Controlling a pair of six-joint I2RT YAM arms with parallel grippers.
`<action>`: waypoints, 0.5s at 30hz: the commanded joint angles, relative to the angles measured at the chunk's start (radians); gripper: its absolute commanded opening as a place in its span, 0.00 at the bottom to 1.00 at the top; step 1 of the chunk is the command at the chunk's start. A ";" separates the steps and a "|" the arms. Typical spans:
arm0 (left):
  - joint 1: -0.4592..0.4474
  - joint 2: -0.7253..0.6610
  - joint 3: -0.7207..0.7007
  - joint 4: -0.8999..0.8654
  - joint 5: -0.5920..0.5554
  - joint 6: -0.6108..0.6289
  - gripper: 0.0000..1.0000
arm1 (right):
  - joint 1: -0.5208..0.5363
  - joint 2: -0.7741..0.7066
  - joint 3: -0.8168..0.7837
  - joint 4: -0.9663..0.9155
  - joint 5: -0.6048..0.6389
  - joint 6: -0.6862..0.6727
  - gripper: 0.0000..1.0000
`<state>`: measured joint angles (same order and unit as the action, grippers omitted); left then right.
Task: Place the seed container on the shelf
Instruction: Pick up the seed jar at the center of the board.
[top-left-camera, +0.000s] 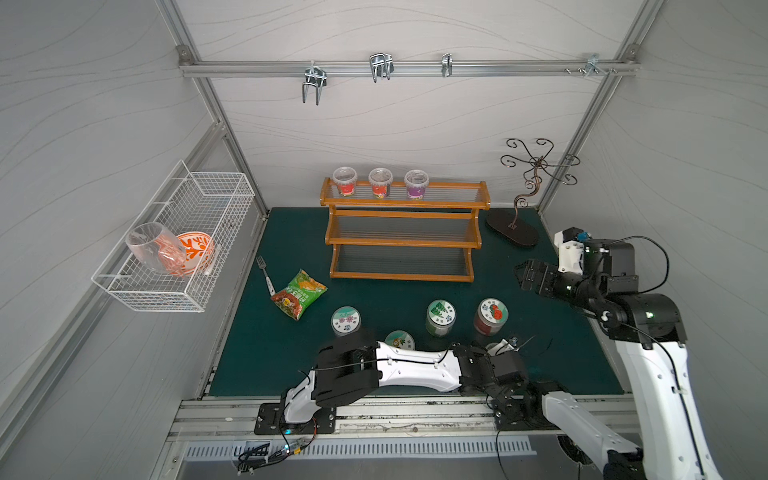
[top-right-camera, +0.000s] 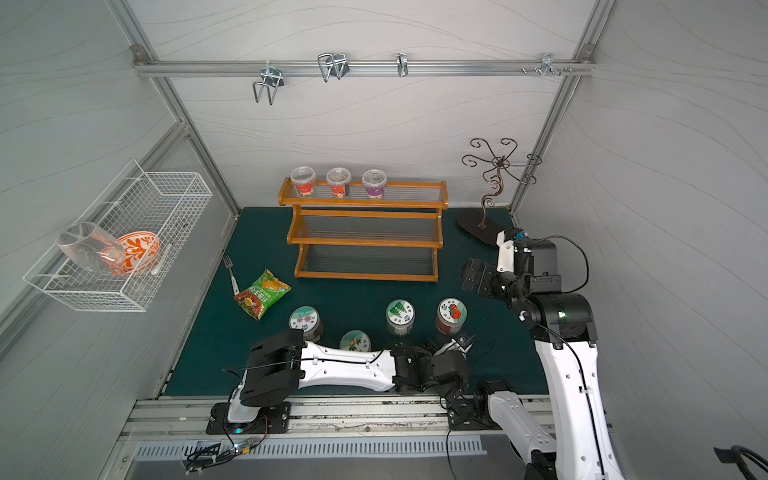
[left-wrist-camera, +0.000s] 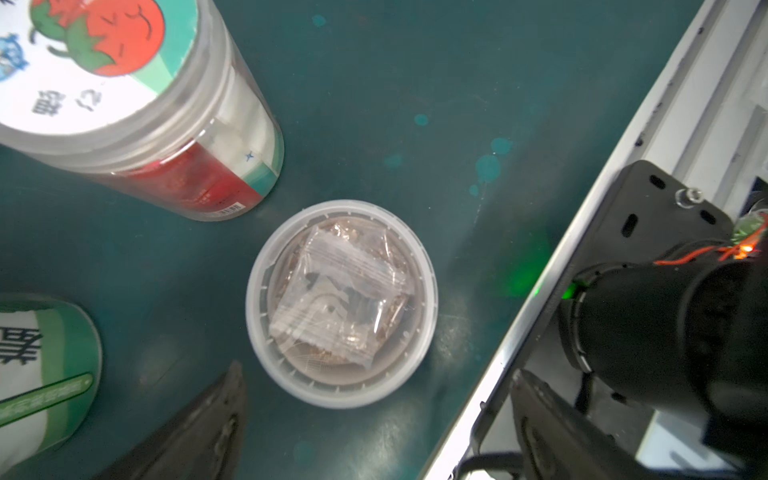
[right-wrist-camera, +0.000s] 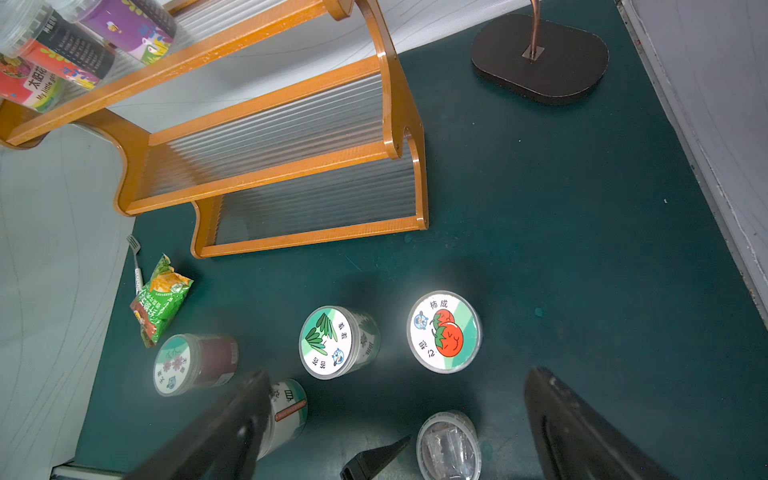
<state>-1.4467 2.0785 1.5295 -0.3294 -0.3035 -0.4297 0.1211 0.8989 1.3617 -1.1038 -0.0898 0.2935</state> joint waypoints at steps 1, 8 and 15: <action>0.016 0.028 0.053 0.049 -0.025 -0.024 1.00 | -0.010 -0.012 -0.011 -0.010 -0.019 -0.015 0.99; 0.027 0.062 0.090 0.024 -0.057 -0.049 1.00 | -0.012 -0.015 -0.017 0.002 -0.029 -0.021 0.99; 0.043 0.100 0.147 -0.002 -0.045 -0.055 0.99 | -0.016 -0.011 -0.017 0.002 -0.032 -0.029 0.99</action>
<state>-1.4101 2.1555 1.6257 -0.3332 -0.3370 -0.4732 0.1123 0.8944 1.3518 -1.1023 -0.1120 0.2810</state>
